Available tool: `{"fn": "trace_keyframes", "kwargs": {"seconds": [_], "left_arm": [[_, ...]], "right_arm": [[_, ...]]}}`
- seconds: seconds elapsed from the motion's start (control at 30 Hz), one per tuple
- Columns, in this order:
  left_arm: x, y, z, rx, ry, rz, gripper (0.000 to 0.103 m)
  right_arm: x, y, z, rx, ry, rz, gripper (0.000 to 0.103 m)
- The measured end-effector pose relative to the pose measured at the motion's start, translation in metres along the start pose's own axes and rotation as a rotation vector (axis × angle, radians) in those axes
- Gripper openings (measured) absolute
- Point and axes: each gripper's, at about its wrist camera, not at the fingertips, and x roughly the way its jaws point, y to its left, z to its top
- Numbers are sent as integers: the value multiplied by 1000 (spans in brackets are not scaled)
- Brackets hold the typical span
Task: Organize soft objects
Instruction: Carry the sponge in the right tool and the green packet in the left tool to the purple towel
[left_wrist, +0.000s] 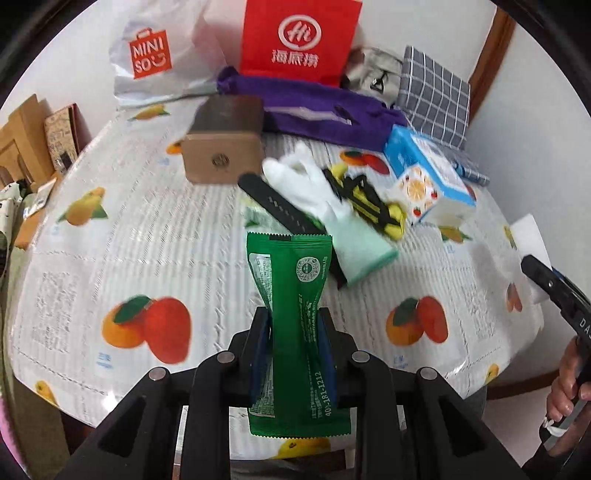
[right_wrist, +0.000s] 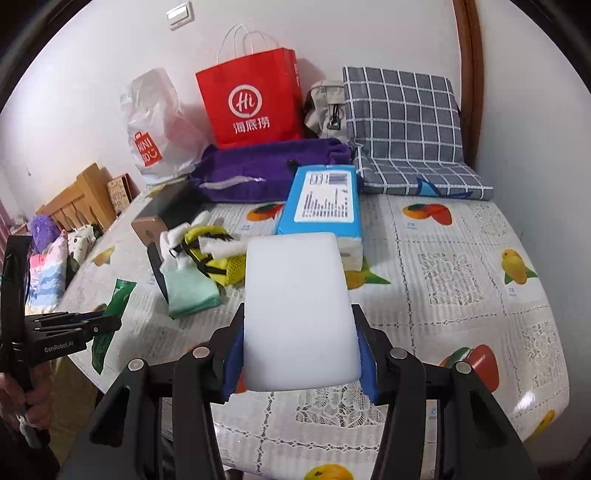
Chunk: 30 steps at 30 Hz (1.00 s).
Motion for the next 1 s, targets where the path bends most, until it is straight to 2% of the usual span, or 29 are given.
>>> {"fn": "trace_keyframes", "kwargs": {"seconds": [0.3, 0.47, 0.63, 0.8, 1.0], "left_arm": [[-36, 3, 31, 1, -111, 50, 24], [-55, 1, 55, 17, -191, 130, 24], [-67, -2, 81, 27, -249, 170, 24], [-71, -8, 106, 41, -290, 231, 24], [-66, -11, 132, 45, -296, 242, 24]], "right_arm": [[-20, 7, 29, -4, -55, -2, 51], [-23, 13, 47, -24, -76, -5, 51], [-20, 19, 67, -57, -91, -5, 51], [-13, 22, 86, -82, -102, -1, 51], [-2, 25, 111, -95, -122, 4, 51]]}}
